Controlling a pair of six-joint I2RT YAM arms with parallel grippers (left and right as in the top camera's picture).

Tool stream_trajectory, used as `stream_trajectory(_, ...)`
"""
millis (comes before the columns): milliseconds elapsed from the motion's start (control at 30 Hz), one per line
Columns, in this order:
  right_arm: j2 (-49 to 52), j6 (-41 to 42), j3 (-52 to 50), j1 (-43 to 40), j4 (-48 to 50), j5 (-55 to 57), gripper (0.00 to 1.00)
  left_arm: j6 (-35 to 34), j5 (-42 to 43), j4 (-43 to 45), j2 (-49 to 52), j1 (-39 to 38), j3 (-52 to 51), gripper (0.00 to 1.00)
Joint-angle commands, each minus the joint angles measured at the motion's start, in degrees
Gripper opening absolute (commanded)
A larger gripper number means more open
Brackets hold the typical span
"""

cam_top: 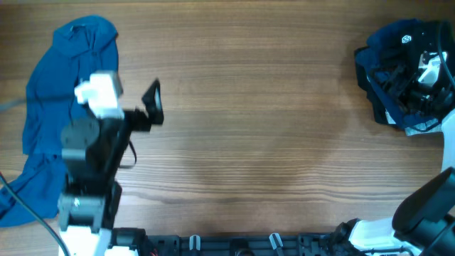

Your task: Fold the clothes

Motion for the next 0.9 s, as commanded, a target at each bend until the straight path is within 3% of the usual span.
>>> stream_trajectory(0,2.58,-0.35,-0.09,0.20,0.33,0.59,1.00,1.51,4.33,3.54,-10.49,2.49,-12.31,1.00)
stream_trajectory(200,3.04,-0.37,-0.09,0.20,0.37,12.00,1.00,1.29,4.59,5.92,-27.26,3.04,-26.64,1.00)
stream_trajectory(400,3.04,-0.39,-0.09,0.20,0.35,20.76,1.00,1.29,3.41,6.51,-38.10,3.76,-34.40,1.00)
stream_trajectory(867,3.04,-0.37,-0.09,0.20,0.37,20.96,1.00,1.31,1.75,3.65,-42.91,7.52,-38.86,1.00)
